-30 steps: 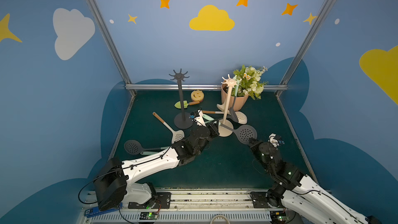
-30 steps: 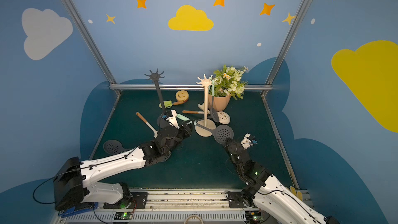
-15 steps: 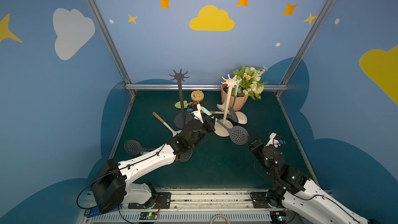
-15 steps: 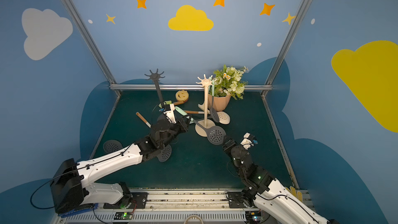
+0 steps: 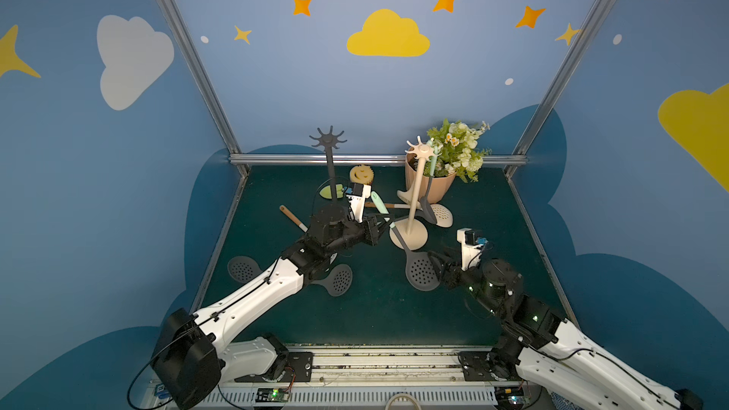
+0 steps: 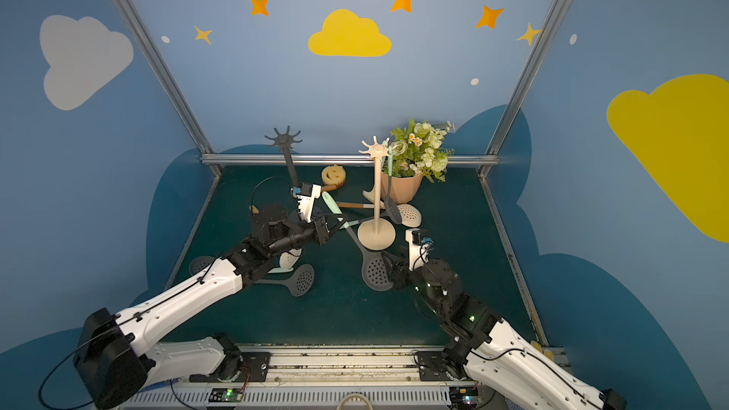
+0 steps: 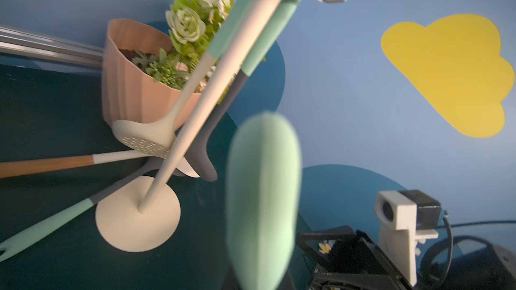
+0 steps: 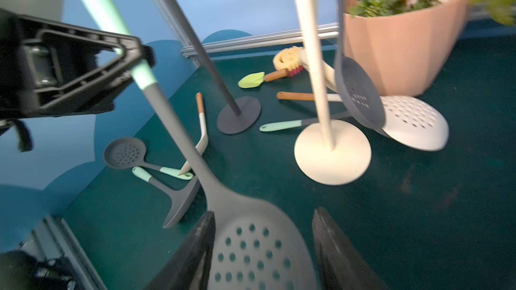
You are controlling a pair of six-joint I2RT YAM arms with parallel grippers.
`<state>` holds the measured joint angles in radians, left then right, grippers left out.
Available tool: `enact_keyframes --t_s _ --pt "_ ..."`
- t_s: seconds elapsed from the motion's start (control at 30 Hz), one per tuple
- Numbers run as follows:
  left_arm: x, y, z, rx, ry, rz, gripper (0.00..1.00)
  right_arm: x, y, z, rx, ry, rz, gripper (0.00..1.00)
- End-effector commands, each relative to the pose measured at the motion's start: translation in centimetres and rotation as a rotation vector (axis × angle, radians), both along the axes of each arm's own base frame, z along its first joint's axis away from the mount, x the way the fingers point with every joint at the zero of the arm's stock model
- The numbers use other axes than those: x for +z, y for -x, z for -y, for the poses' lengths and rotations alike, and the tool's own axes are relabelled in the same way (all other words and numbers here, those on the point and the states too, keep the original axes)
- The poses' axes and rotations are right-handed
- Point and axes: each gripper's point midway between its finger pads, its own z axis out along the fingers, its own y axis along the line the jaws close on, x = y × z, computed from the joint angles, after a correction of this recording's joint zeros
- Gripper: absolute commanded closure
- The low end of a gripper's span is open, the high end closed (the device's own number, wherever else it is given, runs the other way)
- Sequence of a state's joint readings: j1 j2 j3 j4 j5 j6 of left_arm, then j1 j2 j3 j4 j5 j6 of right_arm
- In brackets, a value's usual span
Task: Hang the skimmer on the kitchen utensil rack
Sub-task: Pick up the skimmer from the center of the board.
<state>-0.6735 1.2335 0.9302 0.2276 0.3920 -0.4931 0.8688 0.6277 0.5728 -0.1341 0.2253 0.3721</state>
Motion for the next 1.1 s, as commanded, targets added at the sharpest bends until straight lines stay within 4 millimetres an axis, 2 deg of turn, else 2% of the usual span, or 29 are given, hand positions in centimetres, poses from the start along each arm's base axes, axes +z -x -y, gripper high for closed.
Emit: enact_keyframes --t_s 0.0,0.07,0.2,0.3,0.33,0.53,0.8,0.9,1.0,1.07 --pt "2.5 1.5 1.4 -0.143 0.006 0.08 0.97 2.8 1.3 -2.7 0.196 0.067 0.144 0.44" --pt "2.9 1.5 1.6 -0.152 0.007 0.089 0.97 3.2 1.0 -2.7 0.185 0.086 0.161 0.44" --pt "3.1 1.4 2.2 -0.176 0.008 0.091 0.96 4.3 1.8 -3.3 0.254 0.09 0.229 0.44" --pt "3.4 1.9 3.1 -0.223 0.004 0.1 0.97 3.9 2.0 -3.7 0.288 0.137 0.243 0.44" --pt "3.6 2.0 3.3 -0.236 0.002 0.104 0.97 4.8 1.9 -3.7 0.292 0.143 0.264 0.44" --pt "3.6 2.2 4.0 -0.262 -0.008 0.096 0.97 5.3 1.2 -4.4 0.297 0.201 0.298 0.44" --pt "3.7 1.9 4.7 -0.268 0.01 0.054 0.97 5.2 -0.9 -6.2 0.274 0.25 0.335 0.45" --pt "3.5 2.1 4.7 -0.279 0.01 0.043 0.97 5.3 -1.8 -6.4 0.242 0.264 0.342 0.53" --pt "3.2 2.3 4.7 -0.286 0.002 0.034 0.96 5.8 -2.1 -6.4 0.221 0.26 0.353 0.71" --pt "3.1 2.5 4.6 -0.289 -0.006 0.031 0.94 6.0 -2.3 -6.2 0.206 0.258 0.357 0.79"
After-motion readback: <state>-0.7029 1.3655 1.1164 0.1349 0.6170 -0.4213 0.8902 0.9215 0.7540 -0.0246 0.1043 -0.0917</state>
